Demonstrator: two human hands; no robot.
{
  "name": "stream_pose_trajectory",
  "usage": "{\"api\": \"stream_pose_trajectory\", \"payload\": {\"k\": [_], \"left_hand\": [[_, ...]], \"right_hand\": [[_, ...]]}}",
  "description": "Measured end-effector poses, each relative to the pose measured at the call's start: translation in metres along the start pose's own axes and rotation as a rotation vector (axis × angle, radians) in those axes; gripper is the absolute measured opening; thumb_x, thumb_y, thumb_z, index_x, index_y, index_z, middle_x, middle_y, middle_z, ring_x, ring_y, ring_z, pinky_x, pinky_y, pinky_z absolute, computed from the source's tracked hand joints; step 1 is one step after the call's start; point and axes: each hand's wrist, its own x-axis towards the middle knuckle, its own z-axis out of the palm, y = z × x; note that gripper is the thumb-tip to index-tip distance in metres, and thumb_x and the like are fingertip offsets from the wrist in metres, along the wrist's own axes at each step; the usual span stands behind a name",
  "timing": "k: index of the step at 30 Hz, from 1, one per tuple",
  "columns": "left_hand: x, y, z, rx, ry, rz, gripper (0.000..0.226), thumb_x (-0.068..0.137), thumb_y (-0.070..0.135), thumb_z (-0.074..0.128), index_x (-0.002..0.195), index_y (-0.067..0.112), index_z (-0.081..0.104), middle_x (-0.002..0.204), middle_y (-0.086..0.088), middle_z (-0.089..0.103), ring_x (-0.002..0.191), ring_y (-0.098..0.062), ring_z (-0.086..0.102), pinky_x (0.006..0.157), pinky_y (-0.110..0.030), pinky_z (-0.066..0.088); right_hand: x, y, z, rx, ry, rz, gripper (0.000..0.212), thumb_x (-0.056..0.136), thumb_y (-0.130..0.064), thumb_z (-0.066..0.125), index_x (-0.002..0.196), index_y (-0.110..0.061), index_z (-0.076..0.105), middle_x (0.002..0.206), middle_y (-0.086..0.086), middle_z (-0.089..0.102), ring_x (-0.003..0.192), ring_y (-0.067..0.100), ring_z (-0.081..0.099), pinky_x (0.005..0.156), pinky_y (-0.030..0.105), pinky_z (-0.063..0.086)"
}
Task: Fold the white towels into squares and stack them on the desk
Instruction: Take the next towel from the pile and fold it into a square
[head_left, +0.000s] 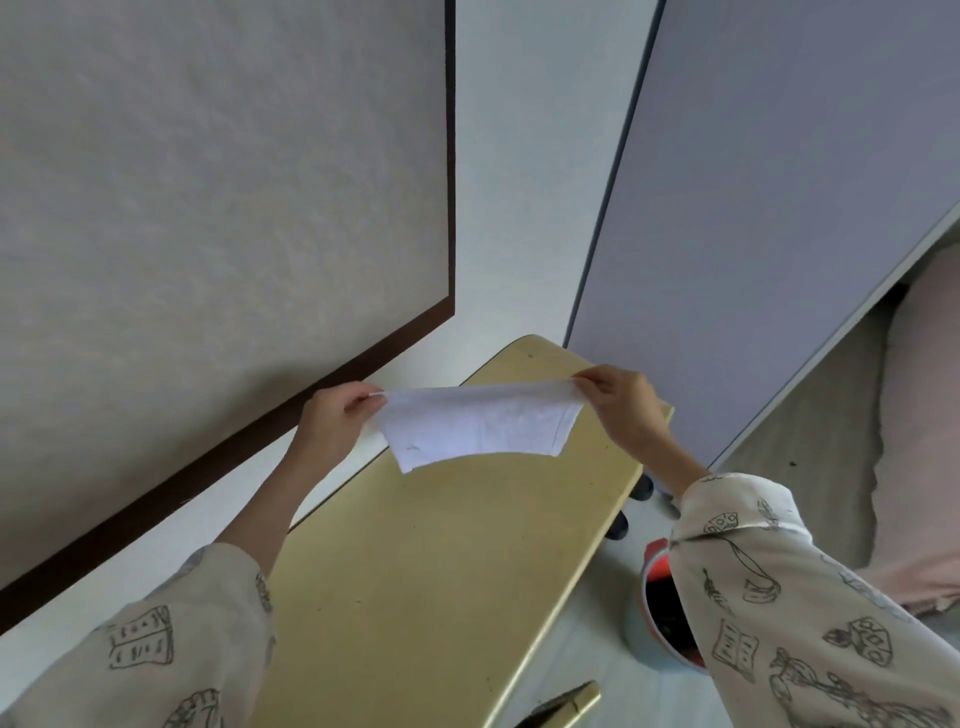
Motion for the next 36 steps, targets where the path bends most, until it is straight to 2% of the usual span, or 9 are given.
{"api": "stream_pose_trajectory", "payload": {"k": [3,7,13,17,20,23,28,32,36], "left_hand": [[-0.006,-0.007,0.015,0.043,-0.055,-0.010,0.015,0.089,0.014,0.058,0.096,0.005,0.068,0.082,-0.002,0.065,0.082,-0.019,0.059,0.066,-0.017,0.040],[-0.038,-0.038,0.049,0.122,-0.153,-0.114,0.013,0.088,0.016,0.060,0.092,0.009,0.070,0.079,-0.003,0.066,0.077,-0.021,0.058,0.064,-0.022,0.038],[-0.104,-0.105,0.111,0.161,-0.333,-0.343,0.015,0.088,0.013,0.058,0.095,0.007,0.071,0.084,-0.001,0.064,0.080,-0.014,0.056,0.064,-0.021,0.034],[-0.129,-0.133,0.131,0.118,-0.396,-0.480,0.012,0.087,0.015,0.060,0.077,0.017,0.066,0.072,0.000,0.063,0.070,-0.014,0.056,0.058,-0.020,0.034],[-0.119,-0.143,0.137,-0.001,-0.297,-0.582,0.004,0.085,0.014,0.064,0.084,0.013,0.068,0.074,0.006,0.064,0.072,-0.012,0.058,0.065,-0.020,0.041],[-0.097,-0.149,0.142,-0.107,-0.217,-0.654,0.013,0.084,0.017,0.066,0.093,0.008,0.068,0.085,-0.004,0.067,0.079,-0.018,0.062,0.077,-0.030,0.048],[-0.057,-0.162,0.164,-0.200,-0.144,-0.664,0.017,0.088,0.016,0.060,0.101,0.006,0.065,0.089,-0.002,0.064,0.077,-0.012,0.062,0.059,-0.012,0.049],[-0.044,-0.175,0.177,-0.206,-0.087,-0.719,0.018,0.086,0.020,0.063,0.100,0.009,0.067,0.093,-0.001,0.066,0.079,-0.012,0.062,0.071,-0.021,0.050],[-0.041,-0.182,0.181,-0.174,-0.061,-0.742,0.012,0.085,0.025,0.064,0.091,0.014,0.067,0.084,0.003,0.067,0.077,-0.018,0.064,0.075,-0.027,0.052]], "right_hand": [[-0.002,0.026,0.001,-0.020,-0.044,0.008,0.021,0.092,-0.013,0.053,0.105,-0.005,0.068,0.101,0.005,0.069,0.088,0.010,0.056,0.074,0.017,0.039],[-0.024,0.077,0.023,-0.059,-0.173,0.064,0.019,0.091,-0.015,0.056,0.101,-0.006,0.070,0.096,0.009,0.071,0.079,0.017,0.060,0.059,0.013,0.041],[-0.067,0.163,0.068,-0.133,-0.449,0.174,0.020,0.090,-0.017,0.058,0.102,-0.006,0.070,0.098,0.004,0.070,0.095,0.019,0.061,0.073,0.018,0.035],[-0.078,0.193,0.091,-0.095,-0.522,0.264,0.019,0.090,-0.017,0.057,0.101,-0.009,0.071,0.093,0.002,0.069,0.089,0.012,0.057,0.075,0.021,0.036],[-0.063,0.202,0.106,-0.035,-0.494,0.344,0.018,0.089,-0.019,0.059,0.098,-0.008,0.070,0.087,0.001,0.067,0.087,0.015,0.058,0.075,0.022,0.038],[-0.044,0.204,0.118,-0.019,-0.430,0.358,0.017,0.089,-0.019,0.059,0.096,-0.008,0.070,0.082,-0.002,0.065,0.081,0.016,0.059,0.071,0.022,0.040],[-0.012,0.211,0.146,0.023,-0.339,0.398,0.016,0.090,-0.020,0.059,0.095,-0.007,0.066,0.085,0.001,0.064,0.076,0.016,0.057,0.064,0.021,0.042],[0.004,0.219,0.164,0.049,-0.275,0.451,0.017,0.088,-0.022,0.062,0.093,-0.006,0.062,0.085,0.003,0.061,0.078,0.017,0.055,0.067,0.021,0.043],[0.008,0.225,0.174,-0.008,-0.268,0.460,0.020,0.088,-0.024,0.062,0.093,-0.005,0.063,0.083,0.001,0.060,0.077,0.014,0.053,0.055,0.013,0.036]]}}
